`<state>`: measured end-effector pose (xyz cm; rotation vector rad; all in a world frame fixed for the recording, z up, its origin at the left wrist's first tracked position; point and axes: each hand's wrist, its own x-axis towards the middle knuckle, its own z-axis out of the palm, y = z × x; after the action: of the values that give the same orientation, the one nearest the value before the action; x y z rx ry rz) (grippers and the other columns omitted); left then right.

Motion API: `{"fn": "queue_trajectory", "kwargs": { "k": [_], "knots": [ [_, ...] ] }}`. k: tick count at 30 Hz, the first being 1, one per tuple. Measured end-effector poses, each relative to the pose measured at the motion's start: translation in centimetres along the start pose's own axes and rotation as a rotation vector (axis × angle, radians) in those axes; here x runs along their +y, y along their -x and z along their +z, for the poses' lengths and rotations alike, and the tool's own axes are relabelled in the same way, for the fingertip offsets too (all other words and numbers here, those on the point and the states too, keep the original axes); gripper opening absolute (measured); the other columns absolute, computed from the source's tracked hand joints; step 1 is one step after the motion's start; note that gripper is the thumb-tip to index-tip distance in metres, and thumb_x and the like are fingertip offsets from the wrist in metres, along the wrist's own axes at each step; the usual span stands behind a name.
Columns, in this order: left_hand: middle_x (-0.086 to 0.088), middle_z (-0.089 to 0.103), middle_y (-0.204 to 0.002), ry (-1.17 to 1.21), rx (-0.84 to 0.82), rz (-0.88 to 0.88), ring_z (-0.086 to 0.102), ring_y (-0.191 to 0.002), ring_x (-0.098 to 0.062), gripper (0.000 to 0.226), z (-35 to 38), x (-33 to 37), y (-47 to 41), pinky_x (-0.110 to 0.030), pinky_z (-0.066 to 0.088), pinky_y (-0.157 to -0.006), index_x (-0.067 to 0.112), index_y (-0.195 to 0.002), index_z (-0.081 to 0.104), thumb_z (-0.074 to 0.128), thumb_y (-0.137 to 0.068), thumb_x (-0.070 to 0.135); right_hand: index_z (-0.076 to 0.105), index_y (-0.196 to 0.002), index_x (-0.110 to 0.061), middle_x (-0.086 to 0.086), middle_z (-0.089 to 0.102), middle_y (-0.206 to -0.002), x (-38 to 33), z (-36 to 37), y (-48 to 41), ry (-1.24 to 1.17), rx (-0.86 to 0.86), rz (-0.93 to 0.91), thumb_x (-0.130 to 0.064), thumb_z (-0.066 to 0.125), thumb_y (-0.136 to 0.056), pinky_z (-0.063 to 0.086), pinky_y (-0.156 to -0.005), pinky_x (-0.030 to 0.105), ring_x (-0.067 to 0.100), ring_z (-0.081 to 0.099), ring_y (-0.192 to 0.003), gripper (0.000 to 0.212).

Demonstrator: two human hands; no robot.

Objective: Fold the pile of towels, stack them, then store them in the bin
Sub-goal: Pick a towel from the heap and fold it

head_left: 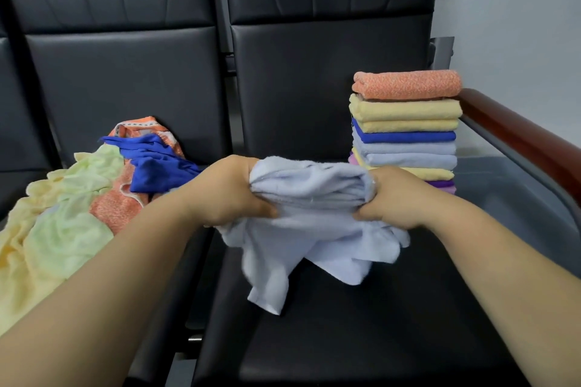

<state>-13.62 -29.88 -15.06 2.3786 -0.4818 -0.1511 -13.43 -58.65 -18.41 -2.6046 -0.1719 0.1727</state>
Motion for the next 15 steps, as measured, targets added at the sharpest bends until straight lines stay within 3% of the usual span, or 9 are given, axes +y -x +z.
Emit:
{"fn": "queue_trajectory", "kwargs": {
  "k": [1, 5, 8, 10, 13, 15],
  "knots": [
    [0.004, 0.077, -0.082, -0.096, 0.004, -0.015, 0.074, -0.08, -0.017, 0.026, -0.2, -0.1, -0.1, -0.043, 0.06, -0.075, 0.024, -0.092, 0.075, 0.087, -0.071, 0.014, 0.059, -0.073, -0.016, 0.004, 0.062, -0.065, 0.0, 0.2, -0.2, 0.05, 0.009, -0.013, -0.015, 0.071, -0.079, 0.045, -0.058, 0.033, 0.016, 0.056, -0.063, 0.014],
    [-0.002, 0.072, -0.08, -0.413, 0.016, -0.123, 0.07, -0.077, -0.023, 0.018, -0.6, -0.1, -1.0, -0.039, 0.059, -0.072, 0.021, -0.088, 0.07, 0.08, -0.074, 0.023, 0.05, -0.072, -0.021, 0.0, 0.057, -0.068, -0.9, 0.9, -0.9, 0.179, 0.08, -0.056, -0.014, 0.063, -0.088, 0.044, -0.056, 0.031, 0.018, 0.055, -0.065, 0.022],
    [0.003, 0.067, -0.076, -0.641, 0.013, -0.191, 0.065, -0.069, -0.018, 0.013, -1.2, 0.0, -2.4, -0.032, 0.053, -0.06, 0.027, -0.084, 0.064, 0.072, -0.075, 0.031, 0.058, -0.082, -0.023, 0.0, 0.062, -0.078, -1.9, 0.3, -1.9, 0.222, 0.181, -0.061, -0.018, 0.062, -0.091, 0.05, -0.064, 0.036, 0.022, 0.062, -0.078, 0.011],
    [0.004, 0.063, -0.075, -0.677, 0.045, -0.203, 0.06, -0.065, -0.018, 0.016, -2.6, 0.8, -3.6, -0.028, 0.045, -0.053, 0.026, -0.078, 0.055, 0.066, -0.068, 0.033, 0.057, -0.082, -0.023, -0.001, 0.061, -0.079, -2.6, -1.2, -3.3, 0.18, 0.278, -0.047, -0.019, 0.06, -0.091, 0.044, -0.06, 0.035, 0.024, 0.061, -0.078, 0.011],
    [0.001, 0.062, -0.078, -0.627, 0.284, -0.173, 0.061, -0.07, -0.024, 0.02, -5.6, 2.3, -4.8, -0.031, 0.048, -0.059, 0.024, -0.08, 0.048, 0.064, -0.076, 0.035, 0.055, -0.086, -0.016, 0.0, 0.061, -0.084, -4.8, -4.6, -5.0, 0.167, 0.465, -0.095, -0.017, 0.057, -0.09, 0.047, -0.066, 0.039, 0.028, 0.054, -0.078, 0.004],
    [0.0, 0.06, -0.08, -0.626, 0.466, -0.109, 0.059, -0.073, -0.029, 0.021, -7.5, 3.4, -5.0, -0.035, 0.048, -0.064, 0.022, -0.089, 0.048, 0.063, -0.085, 0.036, 0.051, -0.083, -0.018, 0.002, 0.06, -0.084, -6.6, -7.2, -5.6, 0.243, 0.551, -0.102, -0.013, 0.063, -0.086, 0.045, -0.065, 0.038, 0.028, 0.054, -0.075, 0.014]
  ]
}}
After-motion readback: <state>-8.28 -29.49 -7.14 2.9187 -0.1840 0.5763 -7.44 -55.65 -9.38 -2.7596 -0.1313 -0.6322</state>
